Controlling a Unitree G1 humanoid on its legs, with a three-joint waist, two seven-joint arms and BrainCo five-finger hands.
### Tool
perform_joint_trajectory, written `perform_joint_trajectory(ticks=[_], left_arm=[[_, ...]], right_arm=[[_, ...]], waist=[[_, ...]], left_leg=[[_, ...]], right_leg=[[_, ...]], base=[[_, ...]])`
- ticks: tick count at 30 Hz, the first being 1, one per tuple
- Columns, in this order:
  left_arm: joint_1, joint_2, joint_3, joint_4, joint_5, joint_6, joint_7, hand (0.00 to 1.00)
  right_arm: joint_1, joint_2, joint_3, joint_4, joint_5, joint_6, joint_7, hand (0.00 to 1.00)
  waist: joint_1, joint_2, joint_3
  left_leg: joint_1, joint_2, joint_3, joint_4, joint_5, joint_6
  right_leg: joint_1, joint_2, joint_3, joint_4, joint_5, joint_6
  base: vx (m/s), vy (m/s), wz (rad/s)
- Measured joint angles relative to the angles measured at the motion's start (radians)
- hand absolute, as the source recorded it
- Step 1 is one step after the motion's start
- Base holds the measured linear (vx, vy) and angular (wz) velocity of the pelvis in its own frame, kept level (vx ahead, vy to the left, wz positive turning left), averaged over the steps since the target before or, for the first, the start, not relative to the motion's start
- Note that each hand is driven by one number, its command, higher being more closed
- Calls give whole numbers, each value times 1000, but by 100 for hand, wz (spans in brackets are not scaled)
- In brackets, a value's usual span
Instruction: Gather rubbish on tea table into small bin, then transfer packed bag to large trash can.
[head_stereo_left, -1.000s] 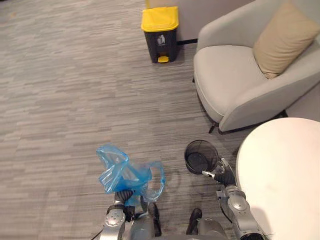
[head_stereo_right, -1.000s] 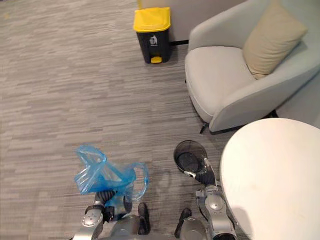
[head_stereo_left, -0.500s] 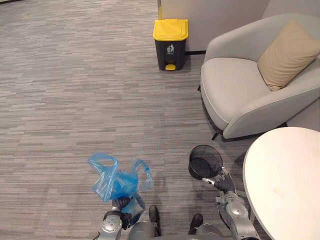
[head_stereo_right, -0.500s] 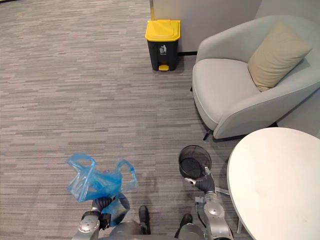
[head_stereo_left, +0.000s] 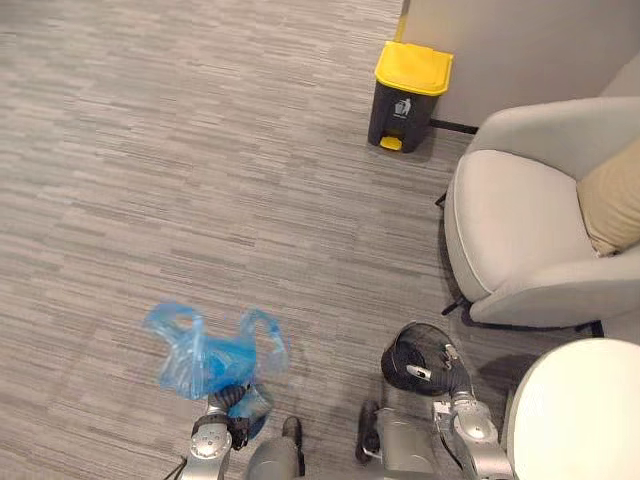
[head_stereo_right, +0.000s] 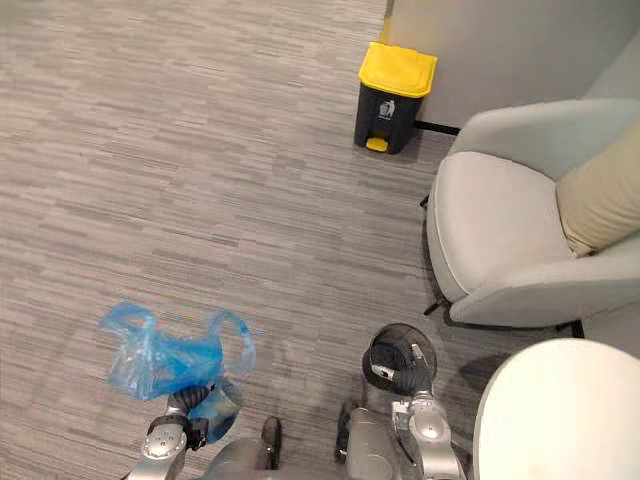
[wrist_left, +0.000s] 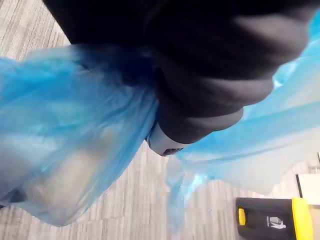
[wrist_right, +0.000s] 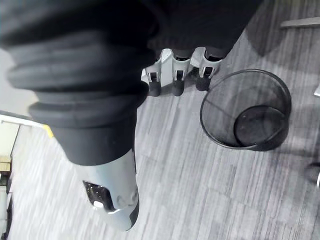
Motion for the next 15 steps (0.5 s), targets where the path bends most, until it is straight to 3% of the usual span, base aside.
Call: perform_joint_trajectory(ticks=[1,2,4,6,7,8,9,10,13,15], left_arm=[[-5,-1,0,7,0,0,0,100],[-14,-10,-8,5,0,0,-1,100],[-12,-27,-12,-2,1,-1,-3,100],[-11,-44,-12,-14,2,1,-6,100],[-1,-58,-10,-31,4,1,-17,100],[5,-65,-8,-45,4,1,-22,100],[27,-77,-8,-76,4,0,-26,100],[41,-85,-9,-89,4,0,-27,100],[37,-94,-9,-118,4,0,-27,100],[31,-94,-9,-122,4,0,-28,100]], right_arm=[[1,-2,-2,1,0,1,0,0],[7,-9,-6,-1,1,2,0,0],[4,-7,-6,-8,2,2,3,0],[38,6,-5,-59,5,14,4,0],[73,15,-3,-116,7,15,7,0],[87,16,2,-139,9,15,7,0],[97,17,8,-188,18,13,8,0],[93,23,13,-215,36,7,8,0],[80,22,2,-235,41,7,5,0],[76,27,2,-235,44,9,4,0]], waist=[[-10,-3,1],[-10,28,2],[-10,64,2],[-12,70,5],[-10,70,5],[-8,70,5],[3,71,5],[17,70,4],[48,61,2],[56,60,3]], left_leg=[[-1,-4,-18,14,-14,-15],[5,18,-31,17,-35,-33],[7,58,-46,39,-70,-63],[5,95,-5,129,-91,-95],[-23,121,32,273,-109,-120],[-45,140,48,361,-109,-121],[-104,184,104,548,-95,-117],[-152,227,159,677,-117,-93],[-258,262,234,692,-151,-38],[-289,257,254,592,-151,-38]], right_leg=[[14,-2,-1,-2,54,-12],[17,10,-29,26,26,-24],[23,35,-68,62,-38,-43],[74,51,-110,75,-84,-64],[133,68,-134,64,-100,-70],[162,80,-138,57,-104,-75],[221,102,-132,32,-116,-94],[265,120,-116,4,-126,-104],[317,119,-65,-48,-127,-103],[334,108,-39,-70,-129,-99]], base=[[333,-273,77],[237,-197,46],[297,-193,33],[397,-205,58],[416,-198,53],[376,-173,19],[342,-107,-19],[319,-84,-29],[301,18,-44],[218,114,-41]])
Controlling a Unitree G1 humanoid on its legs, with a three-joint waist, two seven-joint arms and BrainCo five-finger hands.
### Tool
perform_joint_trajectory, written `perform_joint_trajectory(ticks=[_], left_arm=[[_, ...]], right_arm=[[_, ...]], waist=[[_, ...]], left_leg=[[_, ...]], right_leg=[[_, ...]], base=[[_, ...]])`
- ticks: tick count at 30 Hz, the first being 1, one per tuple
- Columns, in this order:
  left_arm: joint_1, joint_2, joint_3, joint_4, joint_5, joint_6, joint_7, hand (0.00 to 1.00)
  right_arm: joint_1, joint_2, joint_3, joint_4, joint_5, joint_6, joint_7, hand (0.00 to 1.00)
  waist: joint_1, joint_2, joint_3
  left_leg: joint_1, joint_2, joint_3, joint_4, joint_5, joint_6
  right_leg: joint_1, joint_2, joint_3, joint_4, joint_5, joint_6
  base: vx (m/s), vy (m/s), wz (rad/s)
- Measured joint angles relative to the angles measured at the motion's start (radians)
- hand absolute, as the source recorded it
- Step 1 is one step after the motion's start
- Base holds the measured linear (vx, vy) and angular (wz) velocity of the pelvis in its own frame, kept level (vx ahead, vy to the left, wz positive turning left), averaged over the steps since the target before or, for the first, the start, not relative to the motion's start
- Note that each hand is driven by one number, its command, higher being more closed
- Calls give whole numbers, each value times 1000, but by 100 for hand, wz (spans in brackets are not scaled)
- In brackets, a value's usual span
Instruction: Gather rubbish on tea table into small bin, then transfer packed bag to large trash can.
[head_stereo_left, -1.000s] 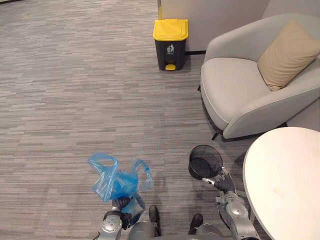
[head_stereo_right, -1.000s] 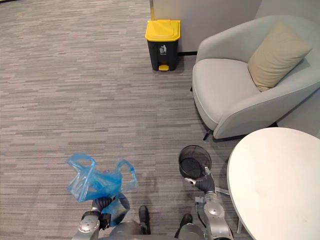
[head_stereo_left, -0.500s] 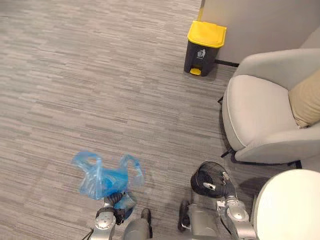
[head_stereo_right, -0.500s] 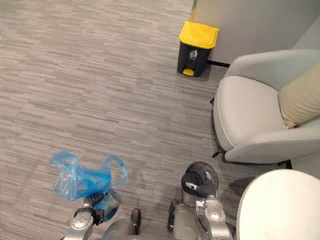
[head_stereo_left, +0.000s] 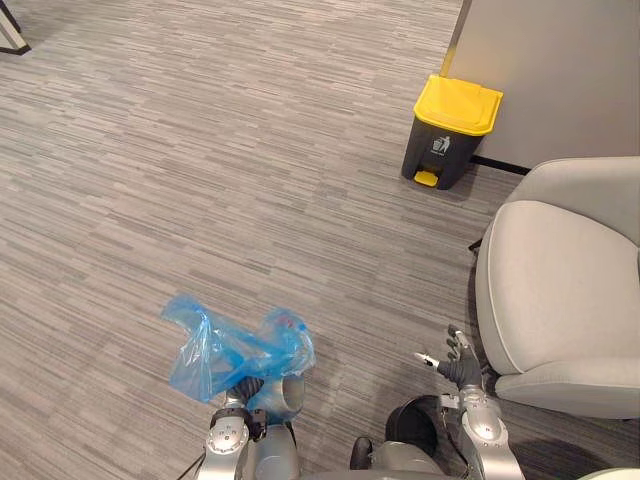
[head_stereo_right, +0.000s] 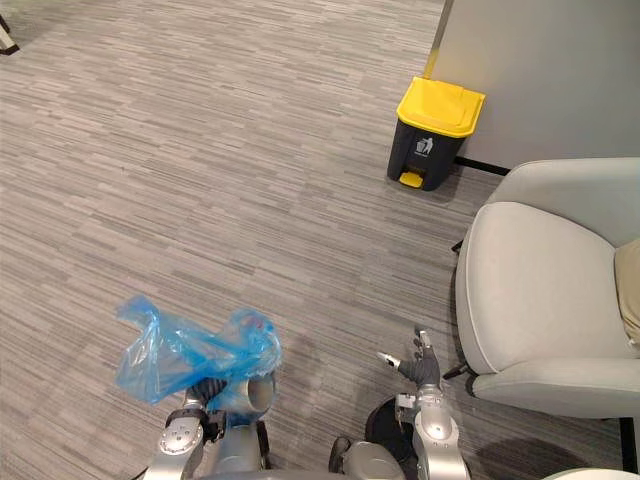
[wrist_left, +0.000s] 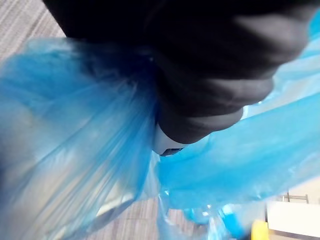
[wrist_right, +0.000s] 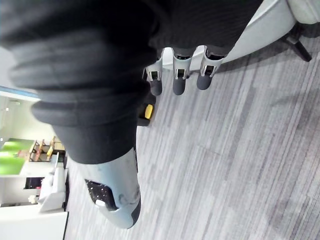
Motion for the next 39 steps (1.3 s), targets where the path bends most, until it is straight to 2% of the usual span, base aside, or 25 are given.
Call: perform_joint_trajectory(ticks=[2,3,4,5,7,9,11,12,13,14,15,16,17,20,21,22,25,27,28,30,31,33,35,36,39], left_arm=[[-5,-1,-2,0,4,0,0,100],[-3,-5,-3,2,5,0,0,100],[1,-6,-1,23,5,0,1,100],[-11,5,-3,42,6,3,1,100],[-28,28,-1,47,7,6,2,100],[-23,31,-2,48,7,11,3,100],[5,40,-3,48,7,15,3,100],[21,49,-7,48,7,19,3,100],[31,56,-11,49,7,23,4,100],[35,61,-11,49,7,24,6,100],[36,75,-10,49,6,27,8,100],[37,83,-6,49,4,29,10,100],[36,87,-6,49,4,29,10,100],[-10,96,2,89,3,29,10,100],[-25,113,9,113,3,29,10,100],[-49,96,8,141,3,32,9,100],[-72,91,6,142,5,25,7,100],[-88,78,6,142,5,19,6,100],[-81,60,7,137,5,19,4,100],[-55,34,9,103,5,19,2,100],[-34,11,9,75,2,18,2,100],[-27,6,10,64,2,19,2,100],[-26,8,10,63,0,20,2,100],[-20,7,10,57,0,20,2,100],[-13,8,12,41,0,20,2,100]], right_arm=[[5,5,-2,10,0,2,-5,0],[8,-2,-10,26,0,0,-7,0],[2,-10,-12,94,-1,4,-19,0],[-11,5,-8,124,-1,20,-20,0],[-3,21,-7,124,-2,20,-20,0],[-16,18,-8,130,-3,21,-19,0],[-35,18,-8,152,-11,21,-18,0],[-43,17,-7,175,-13,21,-17,0],[-54,18,-6,200,-19,23,-17,0],[-55,17,-5,210,-22,23,-17,0],[-49,17,-5,214,-26,26,-17,0],[-53,15,-5,222,-31,26,-17,0],[-55,14,-5,226,-31,26,-18,0],[-92,-12,-6,290,-31,26,-20,0],[-92,-21,-6,302,-31,26,-21,0],[-94,-46,-17,327,-32,28,-22,0],[-127,-60,-51,323,-39,29,-25,0],[-121,-63,-67,318,-40,30,-27,0],[-103,-58,-64,294,-39,31,-27,0],[-74,-49,-63,235,-38,30,-27,0],[-55,-38,-63,176,-28,27,-34,0],[-54,-25,-63,141,-18,27,-41,0],[-63,-18,-58,133,-9,28,-41,0],[-65,-17,-58,123,-9,28,-42,0],[-73,-17,-67,134,-9,28,-44,0]], waist=[[-1,-6,3],[-1,5,-5],[5,24,-17],[9,-6,-32],[8,-35,-47],[13,-35,-47],[10,-35,-47],[8,-36,-47],[-1,-36,-48],[-13,-36,-47],[-24,-32,-45],[-37,-29,-43],[-42,-22,-39],[-62,-16,-34],[-68,-28,-35],[-77,-4,-31],[-76,22,-17],[-96,33,-11],[-90,40,-6],[-81,48,-1],[-54,52,-3],[-40,46,1],[-25,35,7],[-8,26,11],[-1,15,10]], left_leg=[[-26,-40,-8,-190,21,-16],[-12,-61,-23,-310,82,-22],[13,-68,-61,-390,247,-10],[16,-91,-45,-384,231,-1],[11,-127,-8,-356,179,18],[34,-138,32,-318,113,34],[94,-149,79,-323,67,45],[143,-156,110,-346,45,53],[188,-163,126,-377,35,59],[208,-165,128,-393,33,58],[251,-166,135,-431,30,57],[291,-163,148,-471,39,41],[307,-161,155,-487,41,37],[368,-128,159,-529,45,22],[400,-129,146,-553,43,-9],[428,-106,107,-568,32,-40],[441,-86,76,-586,73,-83],[424,-59,43,-492,84,-101],[388,-20,16,-307,95,-119],[309,31,-9,-61,163,-106],[206,75,-11,143,135,-84],[124,76,2,198,89,-48],[56,50,7,131,59,-1],[31,22,4,40,48,-3],[12,-85,-35,-311,76,-28]], right_leg=[[31,-34,28,-13,-23,52],[44,-41,42,-12,-37,76],[59,-35,82,-7,-70,123],[57,-64,103,-7,-72,124],[48,-110,144,6,-81,138],[25,-142,187,78,-85,147],[-33,-175,213,244,-79,195],[-105,-196,219,407,-46,247],[-178,-206,210,550,-44,256],[-210,-208,195,602,-51,242],[-270,-203,155,659,-72,204],[-326,-195,98,651,-91,170],[-352,-190,73,632,-97,159],[-430,-123,-35,343,-54,114],[-419,-96,-52,160,131,81],[-372,-62,-76,106,225,20],[-372,-40,-84,128,167,4],[-333,-35,-110,145,113,2],[-258,-13,-117,119,91,-1],[-175,16,-109,73,77,-10],[-131,37,-81,50,57,-31],[-102,41,-57,33,44,-35],[-65,38,-24,4,35,-30],[-46,35,8,-13,31,-23],[-18,-3,64,-18,11,30]], base=[[305,242,-34],[361,359,-60],[307,307,-51],[253,236,-42],[318,241,-13],[320,284,-53],[271,206,-69],[266,125,-58],[264,103,-47],[281,59,-22],[353,7,-12],[300,-6,-13],[396,-91,-14],[361,-135,5],[538,-172,26],[458,-139,14],[388,-173,-1],[335,-158,30],[251,-111,9],[300,-81,-20],[237,-34,-42],[203,-2,-45],[243,28,-47],[265,90,-62],[404,211,-56]])
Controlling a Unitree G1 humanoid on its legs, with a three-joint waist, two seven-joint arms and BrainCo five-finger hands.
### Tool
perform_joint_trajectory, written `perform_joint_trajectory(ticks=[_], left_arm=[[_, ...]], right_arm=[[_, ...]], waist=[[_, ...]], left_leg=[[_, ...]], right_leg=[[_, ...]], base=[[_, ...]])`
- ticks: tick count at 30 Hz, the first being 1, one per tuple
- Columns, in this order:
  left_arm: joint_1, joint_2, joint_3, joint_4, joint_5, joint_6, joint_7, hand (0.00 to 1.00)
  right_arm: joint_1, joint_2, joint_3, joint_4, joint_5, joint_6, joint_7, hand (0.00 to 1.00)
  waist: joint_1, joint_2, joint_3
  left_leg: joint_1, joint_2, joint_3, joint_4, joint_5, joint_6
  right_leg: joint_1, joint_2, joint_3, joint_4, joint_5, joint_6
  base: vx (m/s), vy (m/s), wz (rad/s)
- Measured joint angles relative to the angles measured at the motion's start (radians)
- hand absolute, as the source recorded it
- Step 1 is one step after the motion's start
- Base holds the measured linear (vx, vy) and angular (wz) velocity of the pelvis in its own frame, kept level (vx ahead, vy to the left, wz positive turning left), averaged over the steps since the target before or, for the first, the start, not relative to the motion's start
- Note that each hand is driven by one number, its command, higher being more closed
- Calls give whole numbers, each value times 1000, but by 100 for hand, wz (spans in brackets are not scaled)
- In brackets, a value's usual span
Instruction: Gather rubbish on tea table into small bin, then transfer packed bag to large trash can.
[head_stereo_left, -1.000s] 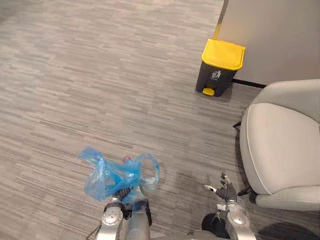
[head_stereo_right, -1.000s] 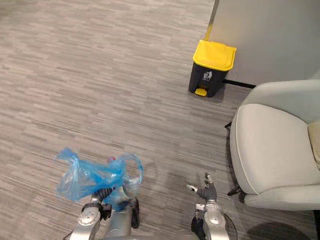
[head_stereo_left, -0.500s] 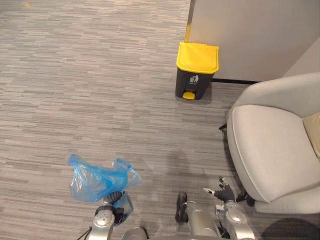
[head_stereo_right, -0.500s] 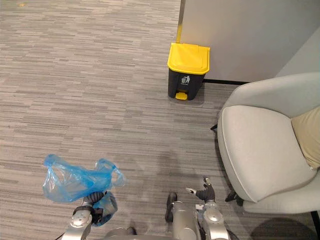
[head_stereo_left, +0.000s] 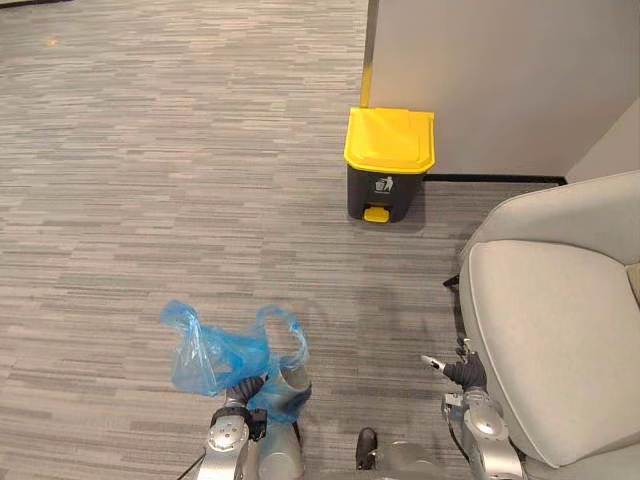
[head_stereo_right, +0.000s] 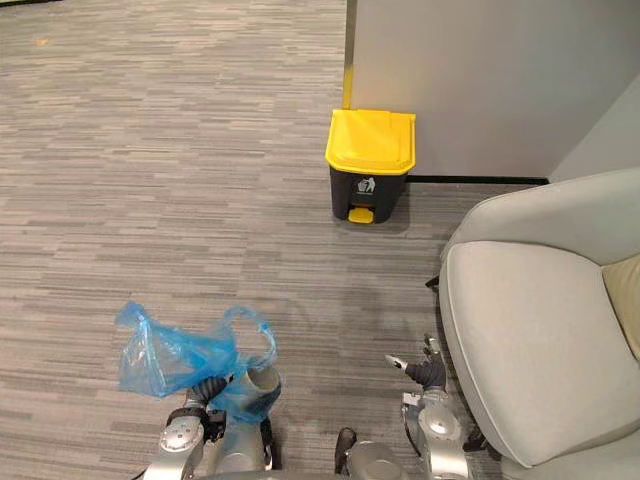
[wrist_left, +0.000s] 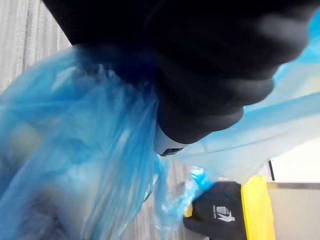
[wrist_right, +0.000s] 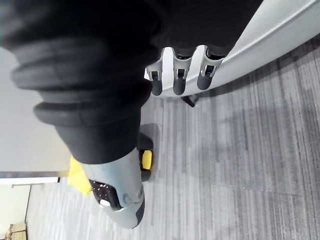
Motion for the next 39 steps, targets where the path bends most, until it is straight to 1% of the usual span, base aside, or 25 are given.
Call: perform_joint_trajectory(ticks=[1,2,3,4,6,8,9,11,13,15,17,18,20,21,22,24,26,27,28,30,33,35,36,37,39], left_arm=[[4,-1,0,0,0,0,1,100],[5,0,2,4,0,-1,1,100],[1,6,10,24,0,1,2,100],[-7,13,24,27,-1,-1,3,100],[-11,17,28,31,-3,0,5,100],[7,18,29,32,-10,1,6,100],[19,22,24,33,-17,1,6,100],[29,30,2,33,-32,1,7,100],[37,48,-4,35,-33,2,13,100],[25,50,-5,35,-34,2,26,100],[14,49,-5,36,-38,2,26,100],[-1,49,-3,59,-40,1,26,100],[-16,60,-6,89,-41,1,23,100],[-30,42,-4,112,-41,2,24,100],[-40,46,-3,112,-40,-1,24,100],[-59,44,-7,116,-40,0,22,100],[-60,33,-9,114,-39,0,20,100],[-52,19,-5,105,-40,0,18,100],[-25,6,-4,80,-40,0,9,100],[-11,-5,-5,45,-40,0,0,100],[-16,-3,-6,37,-40,0,0,100],[-14,-2,-5,36,-40,1,0,100],[-17,-3,-4,38,-39,1,0,100],[-18,-1,-4,41,-39,0,1,100],[-24,11,-3,51,-39,1,1,100]], right_arm=[[-8,-2,-2,28,0,0,-1,0],[-9,-8,-2,45,0,1,-3,0],[-18,0,4,80,-1,8,-5,0],[-16,6,15,79,-4,7,-2,0],[-20,8,15,82,-15,7,0,0],[-49,10,23,106,-39,5,1,0],[-53,11,26,110,-45,5,3,0],[-51,12,34,121,-65,5,4,0],[-47,12,49,137,-76,6,5,0],[-49,11,50,138,-79,7,4,0],[-54,8,50,139,-78,7,4,0],[-65,-4,52,154,-78,6,4,0],[-63,-18,50,177,-78,7,2,0],[-68,-39,48,211,-78,10,2,0],[-78,-48,43,211,-78,16,1,0],[-78,-46,30,211,-77,17,2,0],[-60,-41,23,202,-70,22,2,0],[-32,-29,27,164,-62,24,2,0],[-12,-9,30,120,-50,22,2,0],[-4,2,29,72,-32,21,1,0],[-11,14,21,57,-18,21,-1,0],[-20,19,15,63,-10,20,-4,0],[-20,22,2,77,-7,20,-7,0],[-19,20,-8,104,-3,21,-18,0],[-23,30,-15,139,1,24,-21,0]], waist=[[3,8,-6],[11,11,-7],[18,-19,-15],[18,-37,-26],[17,-39,-27],[18,-38,-29],[10,-37,-28],[-4,-35,-27],[-14,-34,-26],[-17,-29,-24],[-29,-23,-19],[-39,-15,-14],[-48,-24,-13],[-51,7,-6],[-52,9,-7],[-68,12,-6],[-66,15,-3],[-62,17,3],[-46,19,3],[-33,18,4],[-5,4,6],[-2,2,7],[-2,4,6],[-1,6,5],[9,-23,-6]], left_leg=[[23,-30,-26,-155,67,-2],[35,-34,-33,-179,160,7],[53,-55,-4,-166,184,42],[50,-77,12,-133,138,59],[59,-85,60,-67,59,82],[104,-100,101,-59,-8,95],[150,-114,126,-70,-33,106],[216,-122,142,-81,-68,116],[275,-122,143,-109,-81,115],[345,-117,142,-175,-80,113],[372,-106,136,-192,-80,111],[400,-88,126,-209,-81,110],[434,-97,96,-218,-85,51],[451,-62,55,-222,-101,22],[451,-50,25,-226,-84,-6],[451,-33,-5,-203,-59,-46],[415,0,-31,-35,-32,-76],[346,35,-33,159,29,-78],[275,79,-22,341,27,-75],[171,116,6,481,0,-31],[63,95,61,360,-38,32],[46,49,62,153,-34,30],[54,24,59,18,-9,13],[76,5,57,-90,117,27],[106,-41,84,-132,141,57]], right_leg=[[9,-6,31,3,-19,32],[15,-7,55,10,-33,51],[21,-30,99,16,-52,76],[20,-59,119,19,-61,89],[6,-94,142,70,-77,116],[-41,-123,169,231,-105,164],[-107,-149,169,406,-92,217],[-199,-171,156,632,-67,256],[-277,-179,104,754,-96,201],[-378,-172,12,735,-133,133],[-426,-163,-33,648,-137,123],[-444,-137,-57,514,-115,101],[-428,-105,-60,225,127,58],[-411,-83,-76,245,162,19],[-411,-74,-84,256,120,5],[-400,-75,-110,291,65,-5],[-329,-67,-140,276,30,-10],[-253,-51,-153,230,23,-16],[-189,-34,-156,185,18,-23],[-121,-15,-158,133,9,-37],[-65,-13,-150,67,5,-37],[-40,-27,-148,49,9,-3],[-27,-35,-147,42,2,11],[-14,-40,-136,43,-7,36],[1,-74,-102,8,-5,71]], base=[[418,269,-71],[451,280,-85],[456,256,-66],[439,239,-63],[321,215,-55],[291,214,-64],[295,182,-35],[321,123,-21],[360,44,-5],[375,-43,1],[328,-127,13],[361,-193,26],[383,-188,28],[398,-170,13],[386,-178,5],[337,-214,30],[363,-240,42],[363,-194,20],[278,-121,5],[271,-65,-6],[207,14,-5],[251,115,-3],[342,200,-7],[375,217,-7],[317,177,-4]])
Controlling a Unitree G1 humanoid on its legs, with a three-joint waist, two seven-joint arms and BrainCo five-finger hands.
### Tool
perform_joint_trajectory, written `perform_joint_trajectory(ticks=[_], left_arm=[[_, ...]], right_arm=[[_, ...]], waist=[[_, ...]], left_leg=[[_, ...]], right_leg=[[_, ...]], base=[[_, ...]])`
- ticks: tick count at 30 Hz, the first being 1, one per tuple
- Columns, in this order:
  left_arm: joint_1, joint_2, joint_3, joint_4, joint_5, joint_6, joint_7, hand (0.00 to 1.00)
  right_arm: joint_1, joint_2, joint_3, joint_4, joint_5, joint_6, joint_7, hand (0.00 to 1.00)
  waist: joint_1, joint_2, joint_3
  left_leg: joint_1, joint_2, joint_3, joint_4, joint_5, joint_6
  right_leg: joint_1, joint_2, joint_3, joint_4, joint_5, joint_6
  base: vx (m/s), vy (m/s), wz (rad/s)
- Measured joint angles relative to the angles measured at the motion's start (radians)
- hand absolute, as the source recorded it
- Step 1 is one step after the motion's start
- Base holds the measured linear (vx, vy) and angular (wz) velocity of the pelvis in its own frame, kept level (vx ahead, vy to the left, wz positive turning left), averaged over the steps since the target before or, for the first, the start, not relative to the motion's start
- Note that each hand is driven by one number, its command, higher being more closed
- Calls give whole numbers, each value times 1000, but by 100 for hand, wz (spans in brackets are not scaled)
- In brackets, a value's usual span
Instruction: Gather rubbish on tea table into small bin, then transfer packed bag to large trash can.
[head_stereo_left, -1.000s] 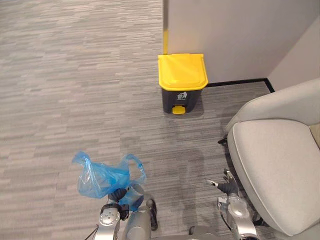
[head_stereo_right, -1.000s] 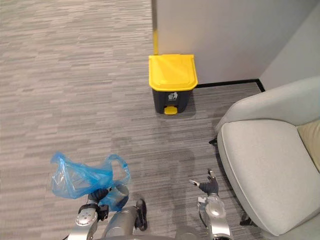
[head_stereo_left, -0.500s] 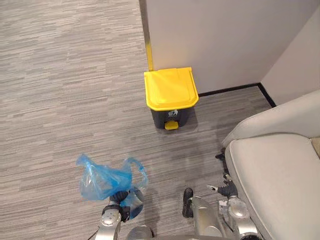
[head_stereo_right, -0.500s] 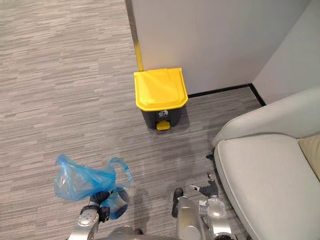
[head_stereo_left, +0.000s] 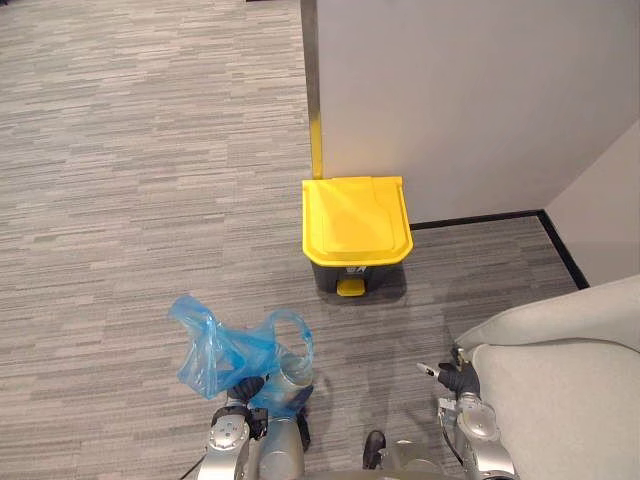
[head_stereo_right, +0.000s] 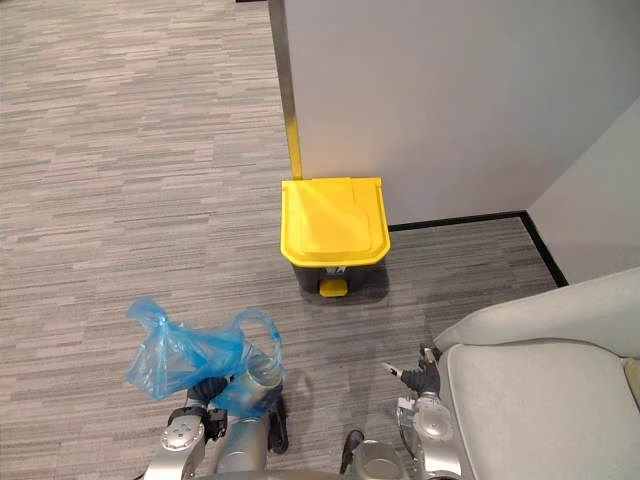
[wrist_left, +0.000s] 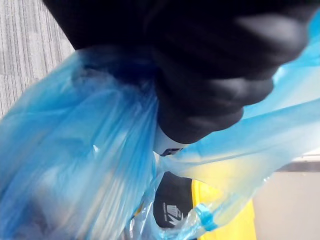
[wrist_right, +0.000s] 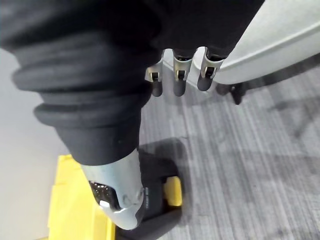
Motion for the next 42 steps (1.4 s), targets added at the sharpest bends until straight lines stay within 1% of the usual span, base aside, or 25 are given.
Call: perform_joint_trajectory(ticks=[3,5,7,8,9,10,11,13,15,16,17,18,19,21,23,25,26,28,30,31,32,33,35,39,42], left_arm=[[-15,10,0,10,0,0,1,100],[-5,15,0,18,0,2,3,100],[13,29,-10,26,0,5,4,100],[18,38,-13,27,0,8,4,100],[26,50,-16,27,0,9,5,100],[33,57,-16,28,0,10,7,100],[33,62,-15,28,0,10,8,100],[12,71,-12,39,0,10,8,100],[5,72,-12,47,0,10,7,100],[3,78,-11,53,0,9,6,100],[-5,73,-9,72,0,10,5,100],[-9,58,-9,79,1,11,4,100],[-18,44,-10,78,1,7,3,100],[-32,31,-12,78,1,8,2,100],[-37,19,-12,72,1,8,-1,100],[-23,1,-11,45,1,8,-2,100],[-9,-7,-12,25,1,8,-3,100],[-7,-6,-10,12,0,9,-4,100],[-9,-6,-12,11,1,9,-4,100],[-10,-7,-11,13,1,10,-4,100],[-10,-8,-11,13,1,10,-4,100],[-13,-1,-7,19,1,11,-3,100],[-16,4,-9,24,1,12,-2,100],[-11,7,-11,58,5,15,-2,100],[-16,30,-12,79,8,15,-1,100]], right_arm=[[-13,-1,-5,11,-1,1,1,0],[-42,-3,-5,42,-2,-1,2,0],[-46,-7,-4,71,-8,1,3,0],[-37,-7,-2,77,-15,2,3,0],[-27,-7,3,79,-23,5,3,0],[-24,-7,5,79,-28,6,3,0],[-24,-9,5,79,-33,6,3,0],[-30,-21,7,89,-35,6,3,0],[-30,-34,19,95,-35,6,3,0],[-24,-35,23,96,-35,5,3,0],[-5,-46,23,105,-35,5,3,0],[-18,-57,23,122,-34,6,2,0],[-26,-58,12,110,-32,3,2,0],[-25,-57,2,104,-31,3,3,0],[7,-41,-5,78,-27,5,3,0],[36,-35,7,31,-16,3,4,0],[40,-34,14,13,-6,2,3,0],[40,-28,14,-6,7,0,2,0],[42,-29,12,-6,10,0,2,0],[39,-24,-3,-5,11,0,2,0],[41,-22,-14,-5,11,0,1,0],[44,-6,-29,3,13,4,0,0],[46,2,-38,7,13,4,0,0],[39,1,-48,14,13,2,0,0],[12,1,-53,78,13,1,0,0]], waist=[[8,-8,-4],[7,-6,-4],[1,-10,-7],[-5,-17,-11],[-19,-22,-14],[-23,-21,-14],[-23,-21,-14],[-42,-2,-2],[-52,10,4],[-55,3,1],[-65,-7,-4],[-60,15,-10],[-60,20,-13],[-72,27,-11],[-69,24,-8],[-62,24,-7],[-51,23,-7],[-39,23,-8],[-31,22,-8],[-28,38,-15],[-27,45,-18],[-19,32,-22],[-18,16,-30],[-20,26,-34],[-20,26,-42]], left_leg=[[11,-44,26,11,-33,42],[61,-58,40,3,-88,41],[139,-82,47,-32,-130,43],[161,-93,43,-44,-138,52],[181,-99,35,-50,-153,57],[198,-97,26,-52,-163,52],[207,-95,25,-54,-163,48],[241,-65,-3,-72,-162,47],[269,-39,-32,-88,-161,39],[279,-43,-43,-90,-160,24],[307,-55,-86,-97,-179,-29],[309,-31,-97,-104,-177,-37],[309,-19,-109,-112,-158,-67],[312,-1,-118,-106,-151,-80],[286,25,-136,29,-146,-89],[186,70,-132,290,-128,-127],[130,103,-111,409,-137,-117],[71,135,-65,444,-166,-67],[49,132,-36,315,-170,-47],[52,126,-35,194,-143,-35],[58,118,-40,116,-100,-35],[101,101,-47,48,-102,-60],[112,72,-40,-9,-85,-55],[175,29,-14,-69,-73,-43],[194,3,-5,-156,-20,-40]], right_leg=[[4,-46,24,4,-7,38],[-21,-73,56,125,-35,83],[-119,-128,63,413,-29,101],[-151,-149,66,494,-18,109],[-183,-157,73,579,-25,100],[-225,-153,77,620,-55,70],[-251,-139,75,626,-77,63],[-324,-69,73,545,-108,20],[-368,-7,68,380,-76,7],[-364,3,75,281,-18,9],[-347,10,89,181,166,-51],[-346,27,76,192,169,-56],[-340,31,58,191,131,-69],[-319,34,25,196,97,-80],[-252,36,-9,183,64,-84],[-179,41,-29,148,49,-94],[-145,51,-33,128,43,-100],[-112,57,-33,102,37,-106],[-105,58,-26,90,35,-96],[-105,62,-24,93,41,-78],[-107,69,-22,98,39,-71],[-113,66,1,99,39,-55],[-113,59,18,59,62,-33],[-69,38,55,2,85,-7],[-69,32,67,-52,118,-6]], base=[[239,132,-11],[234,140,-31],[176,112,-12],[235,75,14],[305,52,18],[267,12,14],[265,-33,15],[288,-104,43],[272,-140,50],[401,-216,70],[348,-174,51],[464,-253,49],[298,-175,20],[285,-208,51],[206,-165,59],[126,-86,22],[135,-30,-1],[123,0,-4],[99,55,-8],[124,123,-9],[147,146,-14],[175,163,-11],[125,111,-11],[64,102,-20],[13,25,-7]])
